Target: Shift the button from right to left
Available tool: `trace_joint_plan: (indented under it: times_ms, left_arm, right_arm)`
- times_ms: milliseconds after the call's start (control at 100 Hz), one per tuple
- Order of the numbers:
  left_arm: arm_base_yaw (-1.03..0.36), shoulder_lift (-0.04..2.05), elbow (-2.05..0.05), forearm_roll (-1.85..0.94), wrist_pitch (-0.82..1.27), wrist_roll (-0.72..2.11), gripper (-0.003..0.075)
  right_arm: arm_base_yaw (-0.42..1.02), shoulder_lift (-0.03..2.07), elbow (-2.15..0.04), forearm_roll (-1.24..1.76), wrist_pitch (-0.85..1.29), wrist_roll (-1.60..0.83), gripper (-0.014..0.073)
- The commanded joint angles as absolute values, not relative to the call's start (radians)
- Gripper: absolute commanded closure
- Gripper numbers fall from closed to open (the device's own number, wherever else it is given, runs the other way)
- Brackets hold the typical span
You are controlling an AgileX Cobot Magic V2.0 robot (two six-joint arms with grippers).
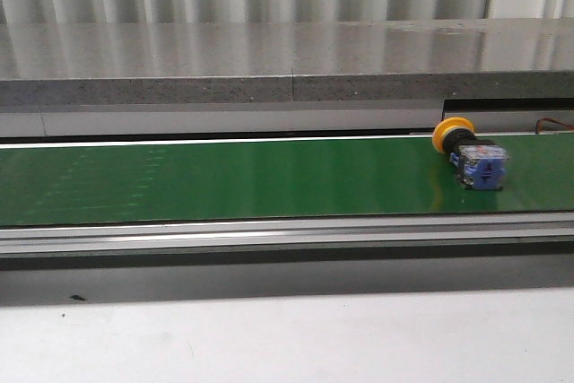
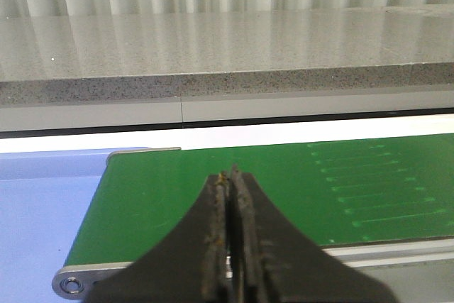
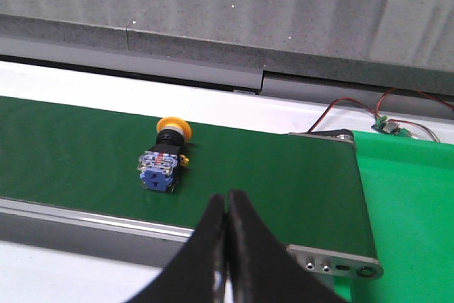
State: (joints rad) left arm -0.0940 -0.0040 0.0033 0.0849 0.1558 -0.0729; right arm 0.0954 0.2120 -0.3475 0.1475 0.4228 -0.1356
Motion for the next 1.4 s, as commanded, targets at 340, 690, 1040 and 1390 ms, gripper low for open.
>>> trace_joint_plan:
  times_ms: [340, 690, 1040, 1390]
  left_arm:
    - [-0.095, 0.043, -0.108, 0.058, 0.098, -0.080, 0.0741]
    - [-0.095, 0.329, -0.377, 0.053, 0.194, -0.080, 0.0741]
    - [-0.095, 0.643, -0.659, 0.053, 0.527, -0.074, 0.0690]
    - [-0.095, 0.897, -0.791, 0.046, 0.784, -0.074, 0.0181]
  right_arm:
    - [0.097, 0.217, -0.369, 0.142, 0.339, -0.143, 0.0662]
    - [0.097, 0.217, -0.369, 0.142, 0.339, -0.143, 0.0662]
    - [0.097, 0.217, -0.369, 0.142, 0.339, -0.143, 0.0662]
    - [0.097, 0.217, -0.369, 0.142, 0.339, -0.143, 0.0662]
